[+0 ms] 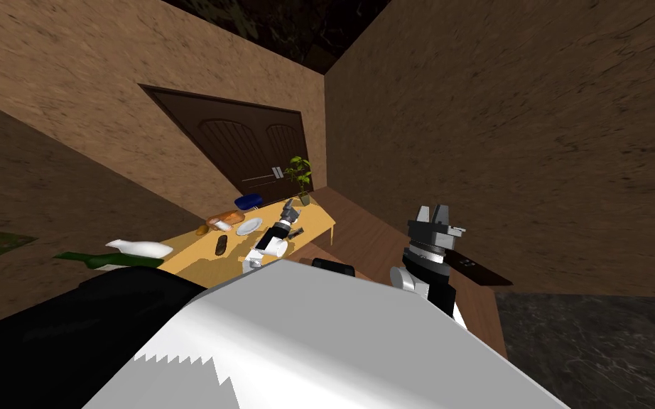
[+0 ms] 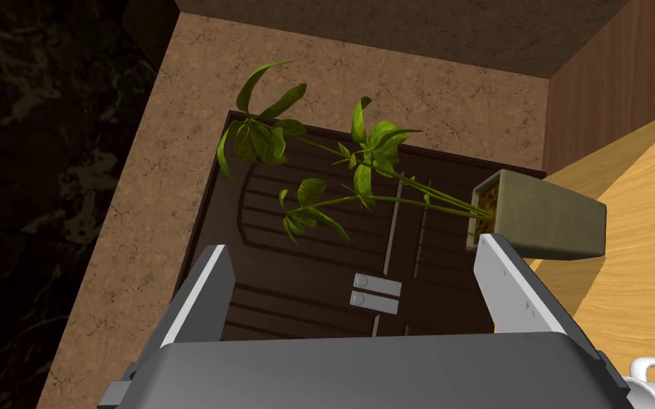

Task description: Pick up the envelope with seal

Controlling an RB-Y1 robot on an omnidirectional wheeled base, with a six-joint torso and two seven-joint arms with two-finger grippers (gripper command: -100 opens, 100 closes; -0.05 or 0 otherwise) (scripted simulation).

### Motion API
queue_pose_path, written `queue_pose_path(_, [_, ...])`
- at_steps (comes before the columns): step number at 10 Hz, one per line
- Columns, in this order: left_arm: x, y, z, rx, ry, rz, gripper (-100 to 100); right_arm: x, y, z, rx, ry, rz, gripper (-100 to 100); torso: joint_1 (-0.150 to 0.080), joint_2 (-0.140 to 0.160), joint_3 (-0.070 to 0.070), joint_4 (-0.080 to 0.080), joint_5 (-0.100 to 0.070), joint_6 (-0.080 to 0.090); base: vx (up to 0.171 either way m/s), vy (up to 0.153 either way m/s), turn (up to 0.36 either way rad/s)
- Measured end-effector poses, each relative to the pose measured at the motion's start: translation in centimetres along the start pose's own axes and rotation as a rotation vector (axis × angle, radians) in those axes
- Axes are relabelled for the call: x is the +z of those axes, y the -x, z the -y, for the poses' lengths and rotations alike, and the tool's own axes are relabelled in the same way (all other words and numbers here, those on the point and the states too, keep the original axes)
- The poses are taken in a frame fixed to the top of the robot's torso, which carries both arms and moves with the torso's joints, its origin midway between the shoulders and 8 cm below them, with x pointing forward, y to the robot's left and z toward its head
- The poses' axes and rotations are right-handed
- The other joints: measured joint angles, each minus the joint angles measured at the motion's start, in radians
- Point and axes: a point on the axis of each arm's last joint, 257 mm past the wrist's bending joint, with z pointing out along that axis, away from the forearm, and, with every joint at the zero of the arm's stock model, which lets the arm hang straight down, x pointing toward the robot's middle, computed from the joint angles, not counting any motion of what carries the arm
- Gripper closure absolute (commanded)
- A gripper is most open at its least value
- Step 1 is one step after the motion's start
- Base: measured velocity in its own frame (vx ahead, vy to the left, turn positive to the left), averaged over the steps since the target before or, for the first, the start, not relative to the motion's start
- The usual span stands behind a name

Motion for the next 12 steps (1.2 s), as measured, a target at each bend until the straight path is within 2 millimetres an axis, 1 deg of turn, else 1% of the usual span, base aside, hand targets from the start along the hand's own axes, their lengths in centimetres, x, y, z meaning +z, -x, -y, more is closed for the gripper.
queue_pose_path(1, [0.0,0.4,-0.9,-0.009,0.03,0.007,-100,0.0,0.0,0.0,0.0,0.0,0.0,0,0.0,0.0,0.0,0.0,0.0,0.0,0.019,-0.01,-0.03])
queue_pose_path(2, [0.0,1.2,-2.4,-0.023,0.07,0.015,-100,0.0,0.0,0.0,0.0,0.0,0.0,0,0.0,0.0,0.0,0.0,0.0,0.0,0.018,-0.012,-0.019])
queue_pose_path(3, [0.0,1.4,-3.0,-0.033,0.094,0.022,-100,0.0,0.0,0.0,0.0,0.0,0.0,0,0.0,0.0,0.0,0.0,0.0,0.0,0.021,-0.014,-0.043])
queue_pose_path(6, [0.3,3.0,-6.2,-0.071,0.192,0.047,-100,0.0,0.0,0.0,0.0,0.0,0.0,0,0.0,0.0,0.0,0.0,0.0,0.0,0.019,-0.006,-0.019])
queue_pose_path(7, [0.2,3.3,-7.0,-0.081,0.221,0.055,-100,0.0,0.0,0.0,0.0,0.0,0.0,0,0.0,0.0,0.0,0.0,0.0,0.0,0.011,-0.002,-0.001])
queue_pose_path(8, [0.0,3.3,-7.3,-0.084,0.238,0.059,-100,0.0,0.0,0.0,0.0,0.0,0.0,0,0.0,0.001,0.0,0.0,0.0,0.0,0.018,-0.006,-0.033])
queue_pose_path(12, [-0.7,5.1,-11.3,-0.128,0.37,0.101,-100,0.0,0.0,0.0,0.0,0.0,0.0,0,0.0,0.0,0.0,0.0,0.0,0.0,0.02,-0.01,-0.027])
